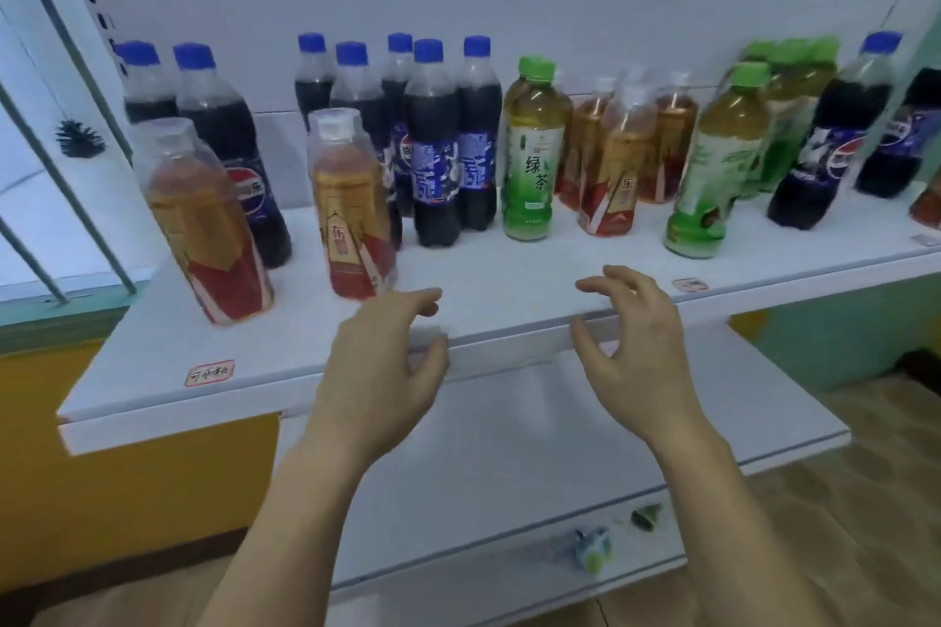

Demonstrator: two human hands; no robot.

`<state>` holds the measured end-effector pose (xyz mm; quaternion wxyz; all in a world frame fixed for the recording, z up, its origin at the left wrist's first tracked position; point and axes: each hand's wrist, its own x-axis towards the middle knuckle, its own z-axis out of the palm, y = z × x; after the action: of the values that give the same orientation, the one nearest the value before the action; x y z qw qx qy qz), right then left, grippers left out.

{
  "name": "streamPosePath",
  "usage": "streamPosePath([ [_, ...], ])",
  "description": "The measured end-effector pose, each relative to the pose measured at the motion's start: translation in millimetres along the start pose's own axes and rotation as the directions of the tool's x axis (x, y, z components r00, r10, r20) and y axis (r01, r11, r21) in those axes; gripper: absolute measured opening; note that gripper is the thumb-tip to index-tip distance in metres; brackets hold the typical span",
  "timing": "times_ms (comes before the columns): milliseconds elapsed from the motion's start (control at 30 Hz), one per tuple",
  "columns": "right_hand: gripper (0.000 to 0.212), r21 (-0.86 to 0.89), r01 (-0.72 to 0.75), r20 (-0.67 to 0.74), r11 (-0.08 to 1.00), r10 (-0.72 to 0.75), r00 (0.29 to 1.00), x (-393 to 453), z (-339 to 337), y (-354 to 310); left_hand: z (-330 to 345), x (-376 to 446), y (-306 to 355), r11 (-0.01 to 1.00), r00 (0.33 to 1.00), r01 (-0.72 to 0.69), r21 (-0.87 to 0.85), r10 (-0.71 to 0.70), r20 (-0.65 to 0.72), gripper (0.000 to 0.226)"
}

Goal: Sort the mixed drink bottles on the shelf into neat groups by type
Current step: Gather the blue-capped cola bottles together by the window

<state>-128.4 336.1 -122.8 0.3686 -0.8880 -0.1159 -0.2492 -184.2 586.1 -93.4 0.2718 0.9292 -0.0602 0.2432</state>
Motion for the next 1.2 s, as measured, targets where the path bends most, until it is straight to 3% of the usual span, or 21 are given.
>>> streamPosePath([
  [133,0.035,-0.159,-0.047,0.026,0.986,0.052,0.998,11.2,-42.1,66.6,61.3,28.3,42.4,0.995,0.993,-0.058,0.08,0.049,0.111,0.031],
  [233,0.031,-0.302,-0.059,0.06,0.951,0.081,0.995,33.8,-69.2,108.9,99.0,52.8,73.7,0.991,0.993,-0.053,0.126,0.038,0.115,0.02],
  [467,0.041,-0.389,-0.095,0.067,0.916,0.131,0.989,66.1,-144.7,224.7,170.8,97.6,138.7,0.99,0.991,-0.059,0.131,0.042,0.124,0.017],
  [567,0.037,-0.353,-0.06,0.025,0.934,0.073,0.997,73.0,-150.5,254.3,189.6,112.3,162.0,0.996,0.993,-0.082,0.031,0.079,0.091,0.018],
  [700,0.03,-0.276,0.021,-0.081,0.961,-0.045,0.996,76.6,-147.3,275.3,223.8,128.3,221.4,0.949,0.969,-0.24,-0.202,0.248,0.011,0.022],
  [867,0.018,-0.274,0.076,-0.095,0.959,-0.106,0.99,99.9,-180.1,307.7,287.1,169.1,290.3,0.912,0.909,-0.303,-0.277,0.364,0.203,0.026],
  [1100,0.023,0.032,-0.174,-0.393,0.984,0.172,0.903,150.5,-264.5,395.7,362.2,214.2,337.9,0.942,0.892,-0.288,-0.172,0.329,0.31,0.036],
  [1200,0.039,0.198,-0.148,-0.475,0.969,0.227,0.85,177.9,-278.5,424.9,391.6,222.5,362.4,0.961,0.919,-0.265,-0.083,0.277,0.281,0.039],
])
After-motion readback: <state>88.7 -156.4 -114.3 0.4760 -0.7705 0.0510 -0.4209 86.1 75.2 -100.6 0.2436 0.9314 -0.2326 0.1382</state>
